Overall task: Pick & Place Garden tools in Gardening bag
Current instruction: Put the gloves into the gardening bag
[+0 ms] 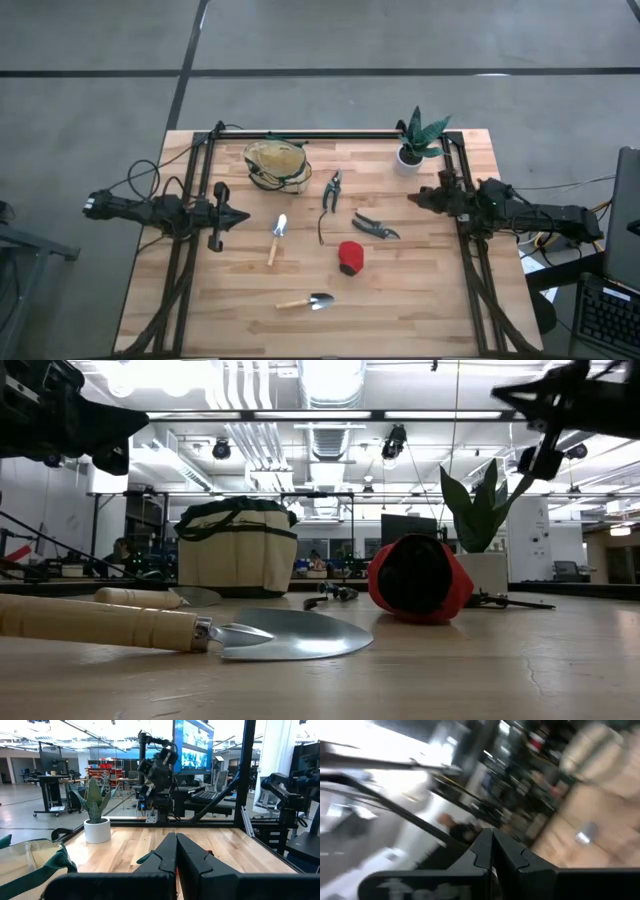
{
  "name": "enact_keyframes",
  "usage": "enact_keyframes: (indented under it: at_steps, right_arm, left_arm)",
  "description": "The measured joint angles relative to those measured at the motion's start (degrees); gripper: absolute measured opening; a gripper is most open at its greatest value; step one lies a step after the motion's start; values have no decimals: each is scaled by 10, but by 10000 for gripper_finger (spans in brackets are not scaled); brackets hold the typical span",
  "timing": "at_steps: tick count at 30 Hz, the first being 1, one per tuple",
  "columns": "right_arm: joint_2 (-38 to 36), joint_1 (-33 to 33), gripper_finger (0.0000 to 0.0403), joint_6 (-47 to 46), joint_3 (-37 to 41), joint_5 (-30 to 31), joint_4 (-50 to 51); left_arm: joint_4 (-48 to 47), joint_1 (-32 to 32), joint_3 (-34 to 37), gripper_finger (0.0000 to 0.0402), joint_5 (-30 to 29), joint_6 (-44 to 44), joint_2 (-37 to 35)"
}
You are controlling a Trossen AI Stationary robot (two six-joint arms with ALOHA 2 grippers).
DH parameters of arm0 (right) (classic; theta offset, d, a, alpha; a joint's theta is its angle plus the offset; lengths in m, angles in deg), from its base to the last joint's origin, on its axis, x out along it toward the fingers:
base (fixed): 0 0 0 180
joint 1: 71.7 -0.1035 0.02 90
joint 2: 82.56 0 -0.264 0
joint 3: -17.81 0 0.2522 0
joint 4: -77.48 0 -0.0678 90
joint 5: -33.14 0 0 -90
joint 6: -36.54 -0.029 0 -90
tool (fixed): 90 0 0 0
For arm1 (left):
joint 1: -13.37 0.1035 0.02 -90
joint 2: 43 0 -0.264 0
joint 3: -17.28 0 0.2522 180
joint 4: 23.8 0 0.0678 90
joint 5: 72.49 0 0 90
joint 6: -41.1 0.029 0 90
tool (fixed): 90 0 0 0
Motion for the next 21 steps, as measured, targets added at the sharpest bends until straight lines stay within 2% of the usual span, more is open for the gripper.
enact_keyframes:
  at_steps: [6, 10, 13, 17, 21]
  right_arm:
    - [113, -19, 8, 49, -107, -18, 117]
    - [208, -49, 8, 107, -198, -33, 289]
    - [286, -66, 12, 112, -254, -35, 391]
    - [375, -81, 31, 125, -318, -77, 404]
    - [467, -92, 63, 165, -371, -85, 410]
  left_arm:
    - [0, 0, 0, 7, 0, 0, 0]
    - [0, 0, 0, 7, 0, 0, 0]
    - [0, 0, 0, 7, 0, 0, 0]
    - [0, 0, 0, 7, 0, 0, 0]
    - [0, 0, 0, 7, 0, 0, 0]
